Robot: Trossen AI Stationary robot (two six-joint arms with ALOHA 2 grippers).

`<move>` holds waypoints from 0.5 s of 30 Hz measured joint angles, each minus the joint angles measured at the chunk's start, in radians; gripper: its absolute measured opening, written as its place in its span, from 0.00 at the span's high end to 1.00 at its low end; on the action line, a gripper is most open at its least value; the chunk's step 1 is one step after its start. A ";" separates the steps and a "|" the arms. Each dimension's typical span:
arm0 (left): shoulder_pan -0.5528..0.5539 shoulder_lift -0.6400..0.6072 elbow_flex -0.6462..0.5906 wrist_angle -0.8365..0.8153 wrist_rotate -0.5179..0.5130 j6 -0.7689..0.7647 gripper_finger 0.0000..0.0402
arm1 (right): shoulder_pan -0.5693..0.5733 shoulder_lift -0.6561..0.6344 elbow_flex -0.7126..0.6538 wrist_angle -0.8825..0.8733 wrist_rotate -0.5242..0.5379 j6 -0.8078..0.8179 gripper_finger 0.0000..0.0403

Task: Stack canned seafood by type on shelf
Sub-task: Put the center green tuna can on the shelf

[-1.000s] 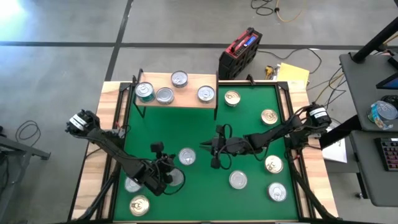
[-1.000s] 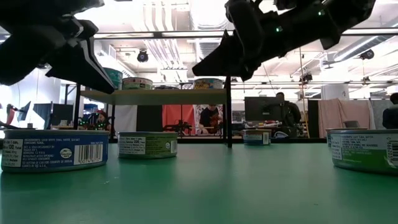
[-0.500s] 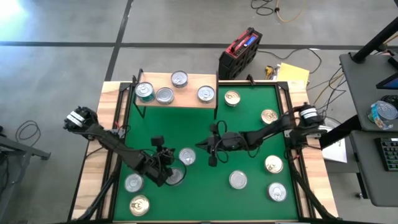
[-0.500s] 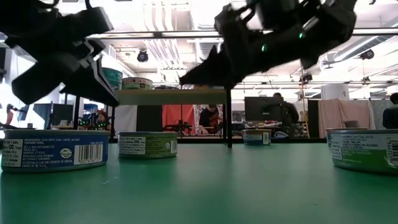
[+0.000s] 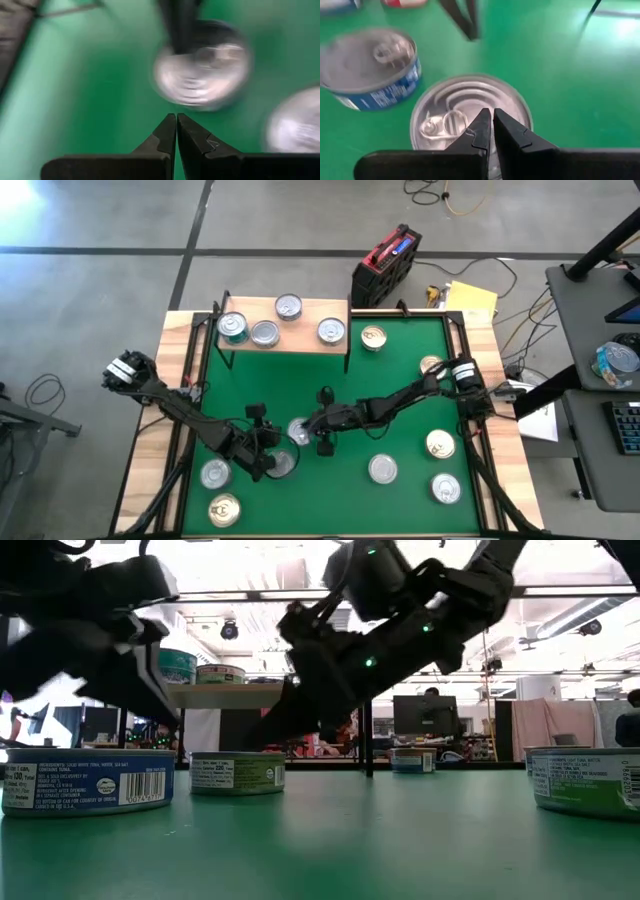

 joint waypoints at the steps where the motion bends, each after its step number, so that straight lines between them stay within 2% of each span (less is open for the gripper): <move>1: 0.000 0.002 -0.004 0.026 0.037 0.017 1.00 | 0.000 0.012 0.023 -0.033 0.000 0.000 0.97; 6: 0.000 0.002 -0.035 0.174 0.123 0.146 1.00 | 0.000 0.020 0.090 -0.139 0.007 -0.022 0.97; 12: 0.000 0.013 -0.034 0.193 0.122 0.146 1.00 | -0.006 0.014 0.111 -0.232 0.008 -0.015 0.97; 15: 0.001 0.021 -0.034 0.214 0.120 0.148 1.00 | -0.009 0.011 0.111 -0.263 0.045 0.034 0.97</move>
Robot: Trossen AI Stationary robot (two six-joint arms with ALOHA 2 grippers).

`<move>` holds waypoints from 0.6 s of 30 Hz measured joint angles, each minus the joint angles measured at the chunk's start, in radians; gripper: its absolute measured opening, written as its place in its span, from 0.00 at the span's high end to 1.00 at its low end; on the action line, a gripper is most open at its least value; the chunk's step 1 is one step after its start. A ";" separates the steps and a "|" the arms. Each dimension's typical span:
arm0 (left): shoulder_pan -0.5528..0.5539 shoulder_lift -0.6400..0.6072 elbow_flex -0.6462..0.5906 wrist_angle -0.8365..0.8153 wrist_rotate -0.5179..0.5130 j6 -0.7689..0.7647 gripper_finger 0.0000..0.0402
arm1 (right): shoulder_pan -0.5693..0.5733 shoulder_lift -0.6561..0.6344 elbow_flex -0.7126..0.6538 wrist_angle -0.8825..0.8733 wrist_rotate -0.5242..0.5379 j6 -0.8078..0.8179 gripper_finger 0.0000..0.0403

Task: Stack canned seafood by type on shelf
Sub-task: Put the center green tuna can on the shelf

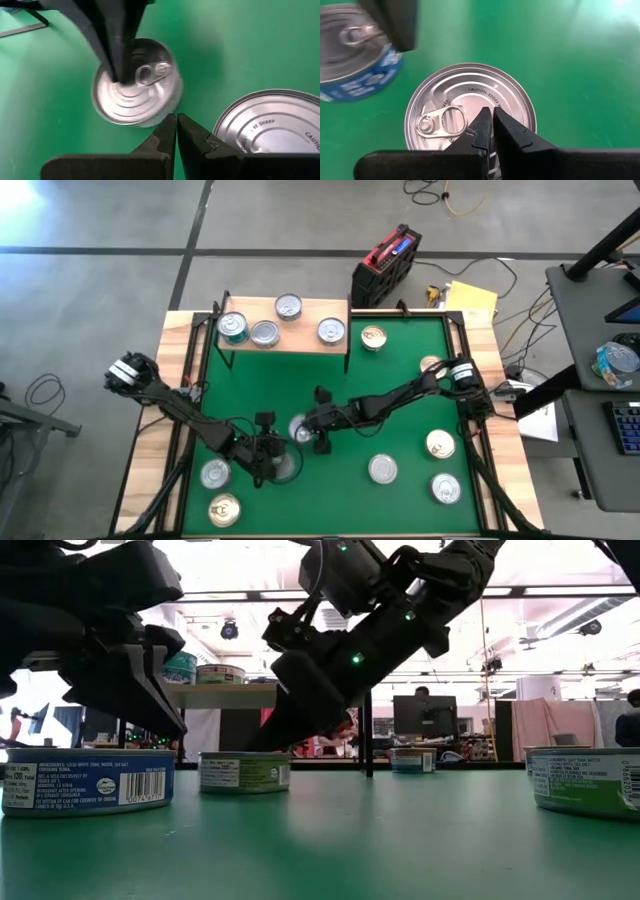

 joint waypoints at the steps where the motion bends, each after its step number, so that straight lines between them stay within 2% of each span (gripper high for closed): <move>1: 0.002 0.003 0.000 0.003 0.000 0.003 1.00 | 0.000 -0.001 0.000 -0.008 0.014 0.016 0.97; 4: 0.014 0.016 0.000 0.022 -0.016 0.017 1.00 | 0.000 -0.014 -0.001 -0.056 0.049 0.103 0.97; 7: 0.022 0.034 0.000 0.030 -0.080 0.021 1.00 | 0.004 -0.039 -0.006 -0.113 0.054 0.192 0.97; 11: 0.028 0.051 0.000 0.049 -0.109 0.041 1.00 | 0.034 -0.081 -0.019 -0.159 0.099 0.228 0.97; 18: 0.041 0.070 0.002 0.075 -0.108 0.063 1.00 | 0.027 -0.151 -0.052 -0.276 0.293 0.228 0.97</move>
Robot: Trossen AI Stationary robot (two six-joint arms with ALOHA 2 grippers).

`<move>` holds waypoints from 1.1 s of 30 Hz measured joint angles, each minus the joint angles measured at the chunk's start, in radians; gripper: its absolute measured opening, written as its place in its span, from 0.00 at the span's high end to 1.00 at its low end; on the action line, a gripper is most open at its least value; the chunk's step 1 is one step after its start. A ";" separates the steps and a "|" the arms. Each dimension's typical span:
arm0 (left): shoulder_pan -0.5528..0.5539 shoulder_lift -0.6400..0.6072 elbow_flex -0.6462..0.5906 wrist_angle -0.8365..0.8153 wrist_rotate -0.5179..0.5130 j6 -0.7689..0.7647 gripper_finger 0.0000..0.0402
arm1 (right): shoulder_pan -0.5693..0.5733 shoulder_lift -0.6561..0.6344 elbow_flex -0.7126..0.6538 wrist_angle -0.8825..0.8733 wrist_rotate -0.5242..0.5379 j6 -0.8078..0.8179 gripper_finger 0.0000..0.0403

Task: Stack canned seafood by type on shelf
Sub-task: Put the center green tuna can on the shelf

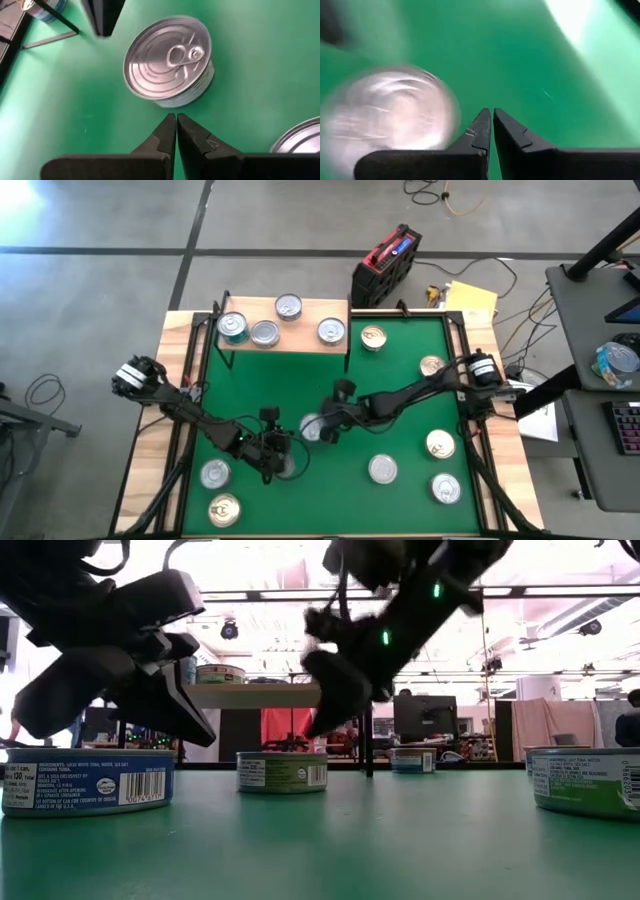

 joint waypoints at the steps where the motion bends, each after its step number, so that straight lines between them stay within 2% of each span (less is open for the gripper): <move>1: 0.000 0.000 0.001 0.005 0.000 0.000 1.00 | -0.008 0.001 -0.013 -0.002 0.007 -0.006 0.97; 4: -0.001 -0.001 0.001 0.035 0.002 0.011 1.00 | -0.031 0.004 -0.067 0.063 -0.018 -0.011 0.97; 9: 0.004 -0.002 0.001 0.059 0.002 0.011 1.00 | -0.045 0.005 -0.168 0.228 -0.177 0.042 0.97; 17: 0.027 0.040 -0.003 0.134 0.006 0.021 1.00 | 0.019 0.004 -0.188 0.320 -0.180 0.067 0.97; 28: 0.039 0.097 0.007 0.176 -0.003 0.033 1.00 | 0.093 0.004 -0.178 0.313 -0.175 0.078 0.97; 33: 0.045 0.097 0.007 0.176 -0.113 0.065 1.00 | 0.134 0.004 -0.168 0.323 -0.182 0.067 0.97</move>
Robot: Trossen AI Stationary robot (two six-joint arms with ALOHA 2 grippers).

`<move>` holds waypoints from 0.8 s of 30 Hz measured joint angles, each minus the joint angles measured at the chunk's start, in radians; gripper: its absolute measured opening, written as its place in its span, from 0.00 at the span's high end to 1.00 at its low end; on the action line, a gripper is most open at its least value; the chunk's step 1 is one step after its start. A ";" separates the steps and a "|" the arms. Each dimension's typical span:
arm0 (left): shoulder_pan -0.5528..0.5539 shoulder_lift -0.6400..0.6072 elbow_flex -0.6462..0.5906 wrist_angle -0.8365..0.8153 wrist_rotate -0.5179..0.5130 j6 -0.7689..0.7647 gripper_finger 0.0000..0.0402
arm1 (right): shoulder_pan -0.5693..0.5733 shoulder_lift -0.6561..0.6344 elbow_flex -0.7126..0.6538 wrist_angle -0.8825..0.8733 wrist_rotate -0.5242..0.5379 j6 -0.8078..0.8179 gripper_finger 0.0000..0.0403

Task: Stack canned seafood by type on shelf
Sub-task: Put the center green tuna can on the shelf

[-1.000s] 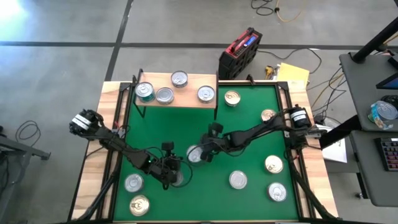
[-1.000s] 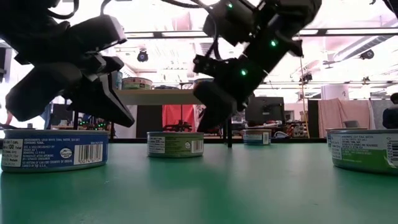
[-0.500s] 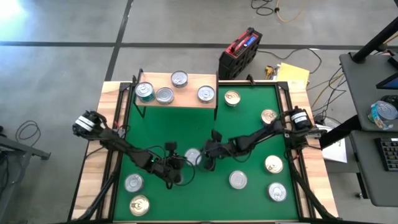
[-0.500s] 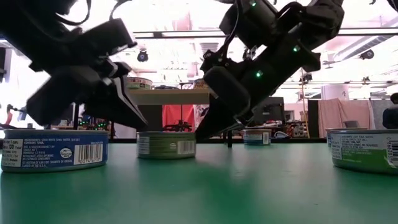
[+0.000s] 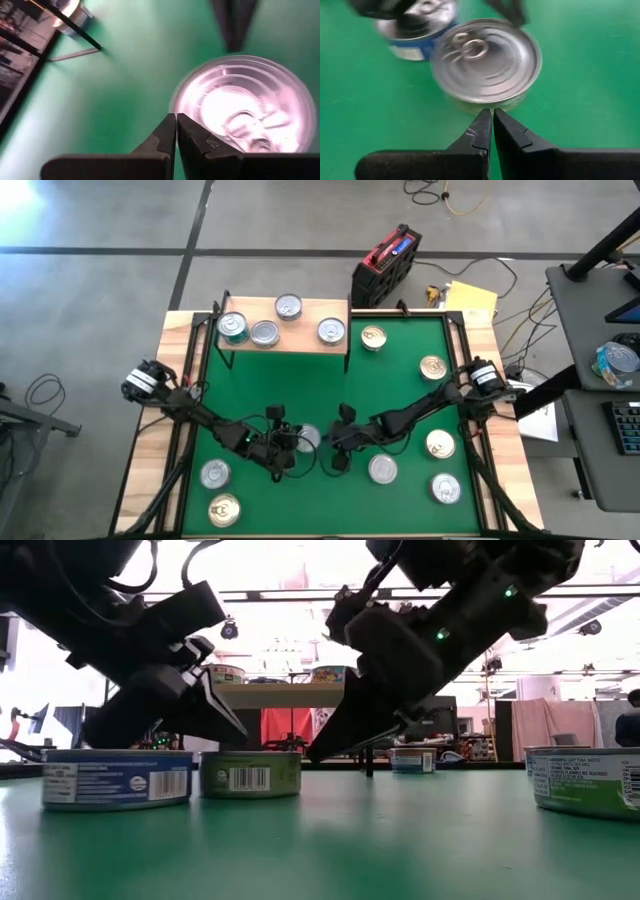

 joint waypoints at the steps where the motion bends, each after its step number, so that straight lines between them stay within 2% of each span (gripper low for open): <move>1: 0.004 0.000 0.000 0.001 -0.003 0.013 1.00 | 0.007 0.000 0.001 -0.001 -0.003 0.000 0.97; 4: 0.011 0.000 0.000 0.005 -0.004 0.032 1.00 | 0.026 0.000 0.008 -0.004 -0.005 -0.008 0.97; 9: -0.001 -0.016 0.015 -0.009 -0.007 0.079 1.00 | 0.030 -0.011 0.011 -0.009 0.063 -0.019 0.97; 18: -0.054 -0.114 0.027 -0.089 -0.018 0.057 1.00 | -0.029 -0.006 0.011 0.131 0.080 -0.205 0.97; 20: -0.064 -0.138 0.028 -0.100 -0.017 0.043 1.00 | -0.044 0.004 0.011 0.181 0.046 -0.247 0.97; 22: -0.073 -0.152 0.028 -0.107 0.017 0.040 1.00 | -0.058 0.018 0.011 0.220 0.005 -0.267 0.97; 24: -0.076 -0.154 0.028 -0.113 0.094 0.042 1.00 | -0.068 0.033 0.011 0.229 0.000 -0.273 0.97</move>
